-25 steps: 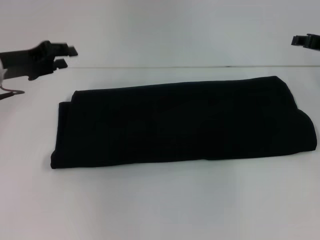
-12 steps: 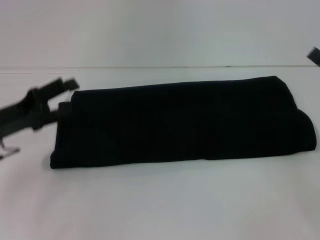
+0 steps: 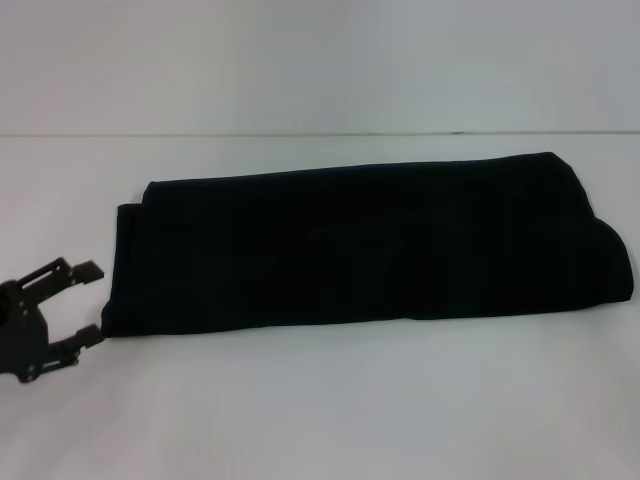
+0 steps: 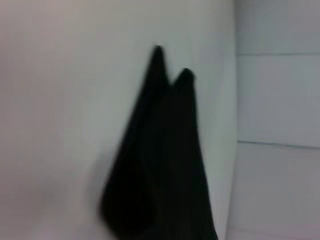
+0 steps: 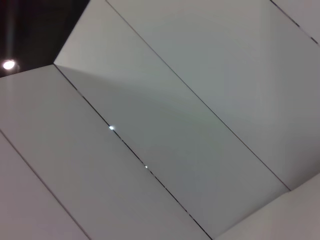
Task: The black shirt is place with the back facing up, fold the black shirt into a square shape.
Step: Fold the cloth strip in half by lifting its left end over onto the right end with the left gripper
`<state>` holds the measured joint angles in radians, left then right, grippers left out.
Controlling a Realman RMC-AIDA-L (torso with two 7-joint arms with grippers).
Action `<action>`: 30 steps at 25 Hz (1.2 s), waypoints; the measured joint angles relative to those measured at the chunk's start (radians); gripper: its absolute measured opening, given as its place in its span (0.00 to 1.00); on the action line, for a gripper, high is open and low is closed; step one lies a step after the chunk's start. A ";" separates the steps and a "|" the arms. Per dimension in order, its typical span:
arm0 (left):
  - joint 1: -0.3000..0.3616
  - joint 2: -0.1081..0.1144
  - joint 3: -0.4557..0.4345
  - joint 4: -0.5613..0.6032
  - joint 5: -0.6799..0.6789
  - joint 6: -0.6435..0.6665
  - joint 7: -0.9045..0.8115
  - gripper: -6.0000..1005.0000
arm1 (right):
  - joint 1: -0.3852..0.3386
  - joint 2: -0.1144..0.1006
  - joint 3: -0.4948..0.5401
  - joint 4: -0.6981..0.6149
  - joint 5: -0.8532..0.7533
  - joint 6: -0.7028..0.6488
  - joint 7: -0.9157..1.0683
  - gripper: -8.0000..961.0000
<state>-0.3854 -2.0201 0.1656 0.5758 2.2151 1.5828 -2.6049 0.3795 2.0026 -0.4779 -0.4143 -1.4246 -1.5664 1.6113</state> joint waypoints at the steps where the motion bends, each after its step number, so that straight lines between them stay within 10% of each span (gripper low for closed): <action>1: 0.002 -0.003 0.000 0.000 0.003 -0.012 -0.009 0.90 | 0.004 -0.006 0.000 0.000 -0.003 0.008 0.018 0.95; 30: -0.050 -0.024 0.019 -0.096 0.040 -0.237 -0.096 0.90 | 0.032 -0.019 0.000 -0.003 -0.003 0.042 0.075 0.95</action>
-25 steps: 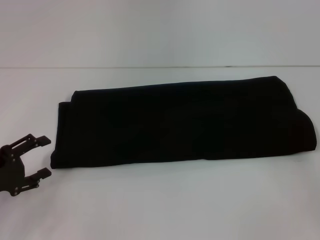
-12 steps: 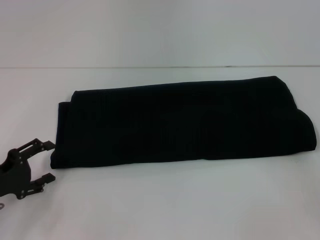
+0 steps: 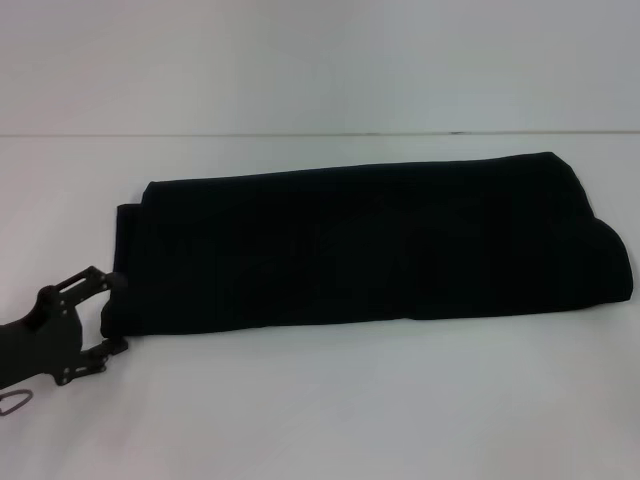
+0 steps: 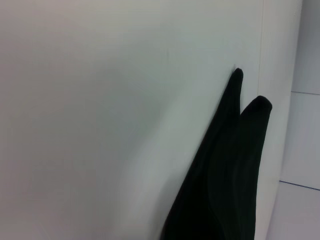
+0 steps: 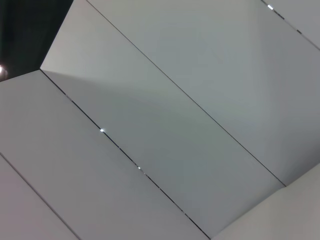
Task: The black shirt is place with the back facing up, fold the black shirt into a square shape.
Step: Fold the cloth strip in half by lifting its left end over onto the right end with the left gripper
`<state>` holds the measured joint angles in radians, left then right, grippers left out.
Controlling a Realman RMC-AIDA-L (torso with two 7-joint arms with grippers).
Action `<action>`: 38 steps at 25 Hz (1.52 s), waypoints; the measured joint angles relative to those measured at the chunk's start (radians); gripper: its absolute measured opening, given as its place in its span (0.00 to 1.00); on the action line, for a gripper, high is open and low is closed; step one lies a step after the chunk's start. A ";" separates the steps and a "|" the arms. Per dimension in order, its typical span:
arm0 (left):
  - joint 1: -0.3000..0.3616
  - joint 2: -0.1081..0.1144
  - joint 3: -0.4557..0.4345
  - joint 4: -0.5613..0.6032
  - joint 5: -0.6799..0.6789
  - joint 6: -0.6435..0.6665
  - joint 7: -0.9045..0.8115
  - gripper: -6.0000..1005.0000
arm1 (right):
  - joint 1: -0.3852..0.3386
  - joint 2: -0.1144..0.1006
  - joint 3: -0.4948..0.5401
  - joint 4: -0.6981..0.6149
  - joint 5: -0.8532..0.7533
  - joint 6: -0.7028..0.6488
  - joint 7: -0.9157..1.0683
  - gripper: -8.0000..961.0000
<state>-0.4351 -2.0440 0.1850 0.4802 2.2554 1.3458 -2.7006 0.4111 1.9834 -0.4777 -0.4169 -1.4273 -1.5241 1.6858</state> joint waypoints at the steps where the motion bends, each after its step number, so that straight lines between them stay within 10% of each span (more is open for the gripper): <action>1: -0.003 0.000 0.000 -0.002 0.000 -0.003 -0.001 0.90 | 0.000 0.000 0.000 0.000 0.000 0.001 0.000 0.95; 38: -0.105 -0.015 0.062 -0.078 -0.002 -0.137 -0.048 0.89 | -0.009 0.000 0.010 0.003 0.002 -0.002 0.002 0.95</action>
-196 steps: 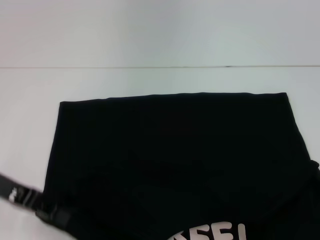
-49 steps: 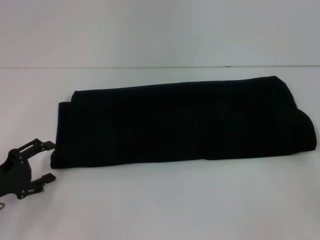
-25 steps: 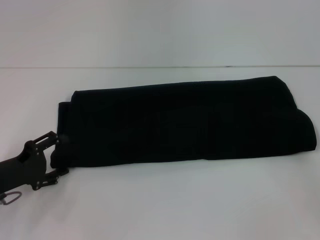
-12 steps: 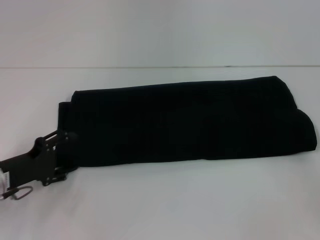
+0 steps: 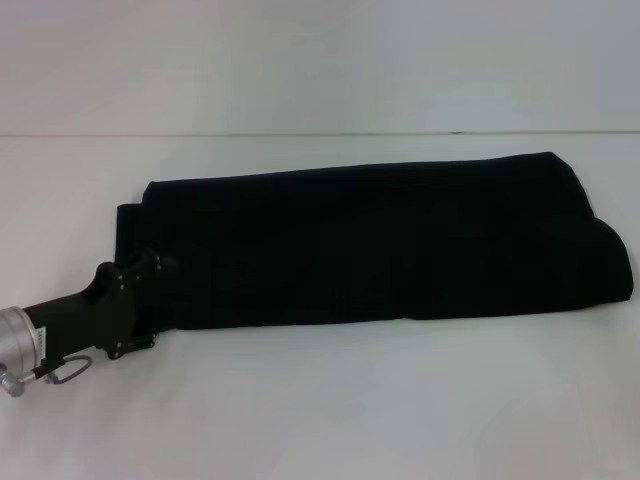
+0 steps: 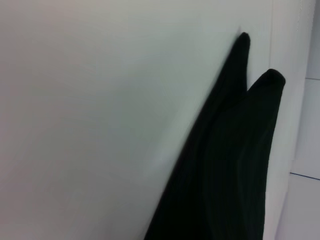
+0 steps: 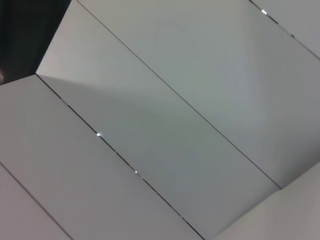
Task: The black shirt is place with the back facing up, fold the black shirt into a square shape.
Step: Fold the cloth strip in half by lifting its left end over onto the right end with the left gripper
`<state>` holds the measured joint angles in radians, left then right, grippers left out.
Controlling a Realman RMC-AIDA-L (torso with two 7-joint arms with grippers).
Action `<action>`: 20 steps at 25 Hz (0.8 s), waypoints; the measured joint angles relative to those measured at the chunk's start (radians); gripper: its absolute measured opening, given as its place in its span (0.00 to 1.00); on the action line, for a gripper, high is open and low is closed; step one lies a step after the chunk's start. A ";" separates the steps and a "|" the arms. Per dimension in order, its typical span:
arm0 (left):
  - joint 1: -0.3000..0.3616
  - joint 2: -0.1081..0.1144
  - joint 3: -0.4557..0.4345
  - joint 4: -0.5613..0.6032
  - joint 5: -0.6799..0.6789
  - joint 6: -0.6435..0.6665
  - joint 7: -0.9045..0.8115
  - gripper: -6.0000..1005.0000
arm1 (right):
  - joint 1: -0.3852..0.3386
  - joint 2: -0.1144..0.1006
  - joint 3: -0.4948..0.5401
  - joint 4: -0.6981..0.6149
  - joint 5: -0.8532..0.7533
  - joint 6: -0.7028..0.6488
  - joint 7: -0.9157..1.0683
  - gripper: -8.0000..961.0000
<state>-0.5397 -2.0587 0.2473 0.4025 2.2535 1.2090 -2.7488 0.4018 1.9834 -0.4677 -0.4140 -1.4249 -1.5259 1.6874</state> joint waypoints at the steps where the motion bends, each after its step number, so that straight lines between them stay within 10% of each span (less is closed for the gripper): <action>1: 0.000 0.000 0.004 0.001 0.001 -0.001 -0.002 0.89 | -0.001 0.000 0.000 0.000 0.001 -0.001 0.000 0.95; 5: 0.001 0.002 0.007 0.001 0.003 0.000 -0.003 0.88 | -0.002 0.000 0.001 0.001 0.004 -0.004 0.000 0.95; 7: 0.005 0.003 0.005 0.002 0.002 0.003 -0.003 0.69 | -0.002 0.000 0.002 0.001 0.004 -0.004 0.000 0.95; 20: -0.001 0.008 0.009 0.004 0.003 0.003 0.007 0.24 | -0.005 0.000 0.001 0.003 0.002 -0.005 0.000 0.95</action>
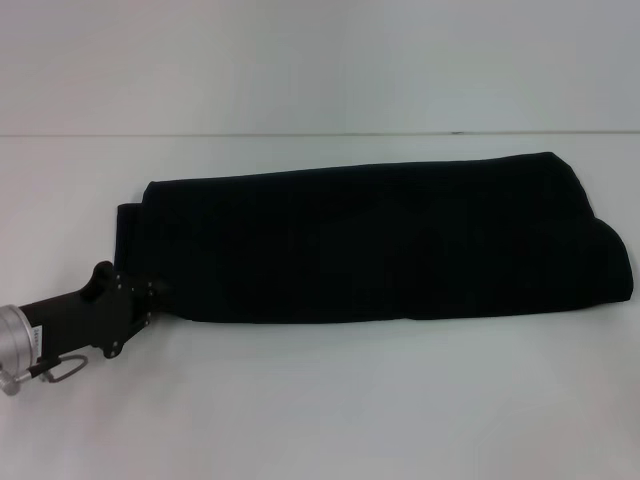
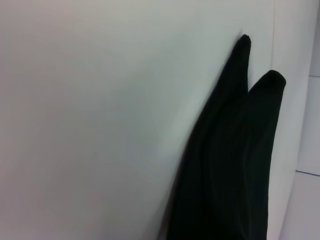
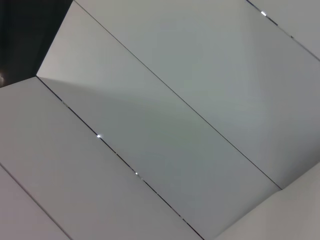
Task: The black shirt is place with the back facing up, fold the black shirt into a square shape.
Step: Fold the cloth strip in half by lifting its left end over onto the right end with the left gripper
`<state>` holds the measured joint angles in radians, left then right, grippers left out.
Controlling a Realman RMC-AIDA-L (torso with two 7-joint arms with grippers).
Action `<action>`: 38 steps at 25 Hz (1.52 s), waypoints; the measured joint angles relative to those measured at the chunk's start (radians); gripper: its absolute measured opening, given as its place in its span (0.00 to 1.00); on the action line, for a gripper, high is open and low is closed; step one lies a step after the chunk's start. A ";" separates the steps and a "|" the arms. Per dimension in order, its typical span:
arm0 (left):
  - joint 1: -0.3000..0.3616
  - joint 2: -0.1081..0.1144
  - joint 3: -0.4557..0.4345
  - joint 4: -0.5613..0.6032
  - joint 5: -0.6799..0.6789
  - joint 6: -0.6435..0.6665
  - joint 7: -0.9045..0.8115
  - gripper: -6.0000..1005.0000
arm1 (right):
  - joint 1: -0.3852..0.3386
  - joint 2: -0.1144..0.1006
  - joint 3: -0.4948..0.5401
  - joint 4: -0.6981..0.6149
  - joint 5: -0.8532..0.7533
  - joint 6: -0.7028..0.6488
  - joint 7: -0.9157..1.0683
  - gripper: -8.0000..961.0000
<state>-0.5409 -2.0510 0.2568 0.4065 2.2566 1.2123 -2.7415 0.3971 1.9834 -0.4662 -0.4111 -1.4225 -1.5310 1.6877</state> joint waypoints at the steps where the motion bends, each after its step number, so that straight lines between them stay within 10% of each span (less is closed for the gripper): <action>1: -0.001 0.000 0.000 0.000 -0.003 0.000 0.010 0.22 | -0.001 0.000 0.000 0.000 0.000 0.000 0.000 0.95; 9: -0.026 0.027 -0.006 0.010 -0.013 0.033 0.174 0.05 | -0.001 -0.018 -0.005 -0.001 -0.003 0.023 0.014 0.95; 28: 0.060 0.051 -0.154 0.154 -0.013 -0.142 0.233 0.05 | 0.005 -0.040 -0.009 -0.009 -0.039 0.082 0.038 0.95; 38: -0.018 0.054 -0.128 0.270 -0.023 0.149 0.301 0.05 | -0.005 -0.041 -0.010 -0.005 -0.059 0.092 0.041 0.95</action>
<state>-0.5593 -1.9972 0.1284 0.6766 2.2338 1.3612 -2.4405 0.3920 1.9420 -0.4764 -0.4160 -1.4819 -1.4387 1.7288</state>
